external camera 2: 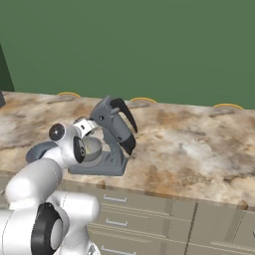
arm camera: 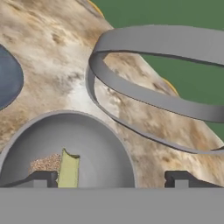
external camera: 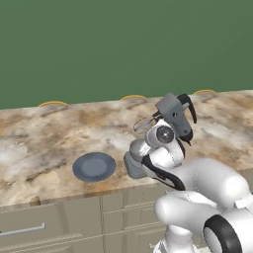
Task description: Add butter and sugar cubes to the stand mixer bowl and then turn on the stand mixer to begin making frosting.
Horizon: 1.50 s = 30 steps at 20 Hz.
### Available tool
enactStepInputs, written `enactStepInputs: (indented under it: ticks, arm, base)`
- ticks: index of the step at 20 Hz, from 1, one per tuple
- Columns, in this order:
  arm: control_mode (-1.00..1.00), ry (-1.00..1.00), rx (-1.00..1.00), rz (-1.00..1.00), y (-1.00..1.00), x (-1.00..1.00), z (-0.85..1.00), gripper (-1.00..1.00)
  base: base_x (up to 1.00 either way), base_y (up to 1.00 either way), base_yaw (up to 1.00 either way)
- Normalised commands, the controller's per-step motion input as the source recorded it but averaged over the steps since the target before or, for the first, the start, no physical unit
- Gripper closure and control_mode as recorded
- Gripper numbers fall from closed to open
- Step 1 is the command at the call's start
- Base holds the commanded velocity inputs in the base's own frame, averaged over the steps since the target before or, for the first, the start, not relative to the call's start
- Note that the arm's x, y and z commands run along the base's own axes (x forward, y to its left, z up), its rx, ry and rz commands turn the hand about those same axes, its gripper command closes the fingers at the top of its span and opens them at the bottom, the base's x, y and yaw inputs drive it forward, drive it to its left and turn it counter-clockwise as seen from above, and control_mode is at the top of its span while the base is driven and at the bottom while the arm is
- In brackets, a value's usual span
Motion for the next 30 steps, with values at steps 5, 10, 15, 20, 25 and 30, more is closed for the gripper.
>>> enactStepInputs:
  ticks: [5, 10, 15, 20, 25, 30]
  arm:
    - [-1.00, 0.00, 0.00, 0.01, 0.01, -0.18, -0.10, -1.00]
    - [-1.00, 0.00, 0.00, 0.00, 0.00, -0.52, 0.00, -1.00]
    - [-1.00, 0.02, 0.00, 0.00, -0.01, -1.00, 0.00, -1.00]
    - [-1.00, 0.00, 0.05, 0.00, -0.32, -1.00, 0.35, -1.00]
    - [-1.00, 0.00, 0.18, 0.00, -0.67, -0.38, 0.86, -1.00]
    - [-1.00, 0.00, 0.20, 0.00, -0.78, -0.14, 0.53, -1.00]
  base:
    - [0.00, 0.00, 0.00]
    - [0.00, 0.00, 0.00]
    - [0.00, 0.00, 0.00]
    - [0.00, 0.00, 0.00]
    - [0.00, 0.00, 0.00]
    - [0.00, 0.00, 0.00]
